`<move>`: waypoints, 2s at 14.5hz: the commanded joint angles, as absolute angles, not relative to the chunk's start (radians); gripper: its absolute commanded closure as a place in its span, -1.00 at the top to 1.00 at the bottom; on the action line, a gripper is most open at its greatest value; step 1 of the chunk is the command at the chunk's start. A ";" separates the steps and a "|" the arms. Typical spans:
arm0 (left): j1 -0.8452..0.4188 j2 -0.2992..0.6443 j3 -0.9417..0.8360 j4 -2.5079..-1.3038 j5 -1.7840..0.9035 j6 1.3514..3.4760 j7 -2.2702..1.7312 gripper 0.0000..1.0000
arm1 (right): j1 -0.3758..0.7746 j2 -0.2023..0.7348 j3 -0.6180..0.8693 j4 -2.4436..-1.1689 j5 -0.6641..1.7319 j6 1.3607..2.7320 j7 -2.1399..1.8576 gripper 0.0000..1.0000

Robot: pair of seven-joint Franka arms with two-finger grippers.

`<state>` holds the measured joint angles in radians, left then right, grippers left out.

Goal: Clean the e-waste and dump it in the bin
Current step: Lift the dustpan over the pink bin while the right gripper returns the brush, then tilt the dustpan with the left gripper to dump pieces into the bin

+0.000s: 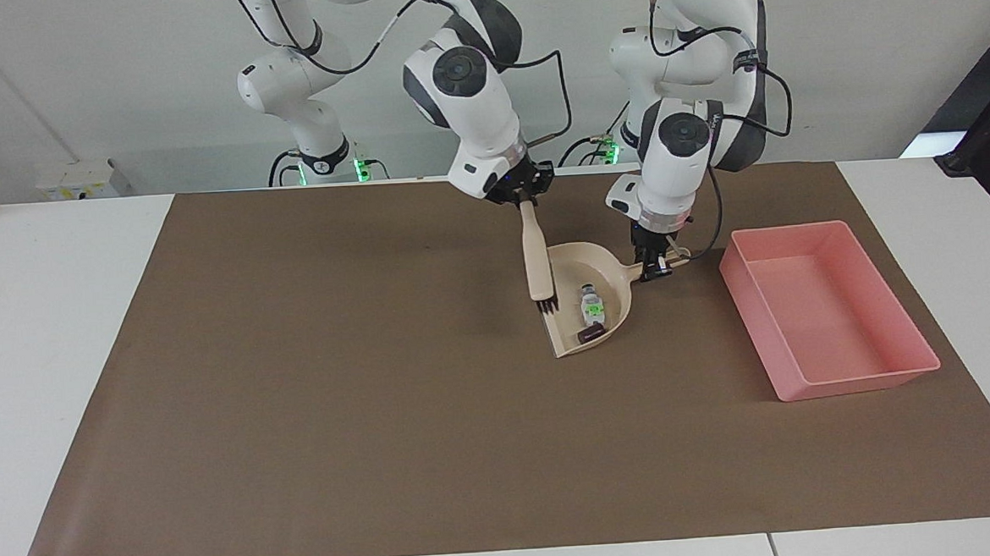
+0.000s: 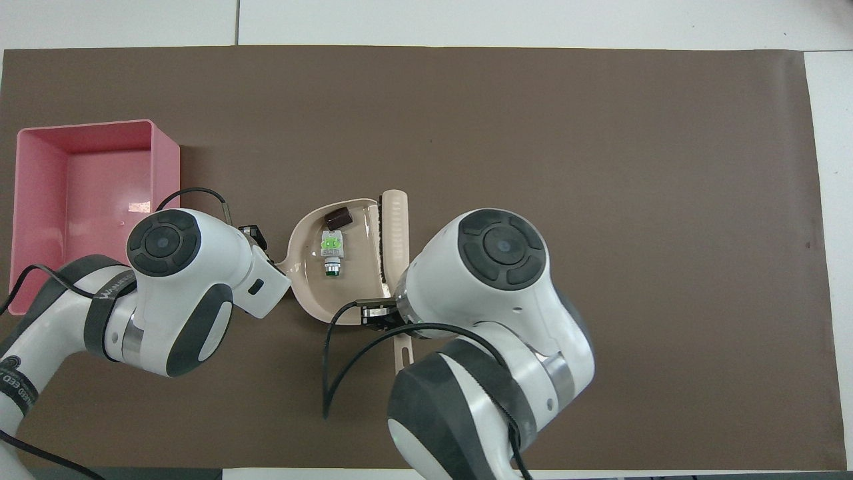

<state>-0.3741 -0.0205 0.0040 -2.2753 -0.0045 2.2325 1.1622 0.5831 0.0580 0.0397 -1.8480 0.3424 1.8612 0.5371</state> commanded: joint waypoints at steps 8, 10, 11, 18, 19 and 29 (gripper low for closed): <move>-0.152 -0.009 0.009 -2.002 -0.235 2.027 1.502 -0.99 | 0.148 -0.067 0.054 -1.913 -0.027 1.552 0.223 -1.00; -0.080 0.009 0.008 -1.951 -0.238 1.988 1.570 -0.99 | 0.054 -0.090 0.054 -1.971 -0.038 1.568 0.125 -1.00; -0.042 0.017 0.009 -1.931 -0.247 1.965 1.616 -0.99 | 0.005 -0.097 0.054 -1.998 -0.038 1.591 0.076 -1.00; 0.234 0.054 0.014 -1.842 -0.236 1.922 1.828 -0.99 | -0.239 -0.147 0.052 -2.252 -0.044 1.905 -0.170 -1.00; 0.267 0.057 0.014 -1.835 -0.232 1.922 1.845 -0.99 | -0.250 -0.146 0.052 -2.276 -0.044 1.942 -0.193 -1.00; 0.361 0.115 0.017 -1.758 0.130 2.029 1.902 -1.00 | -0.281 -0.137 0.052 -2.416 -0.043 2.111 -0.184 -0.90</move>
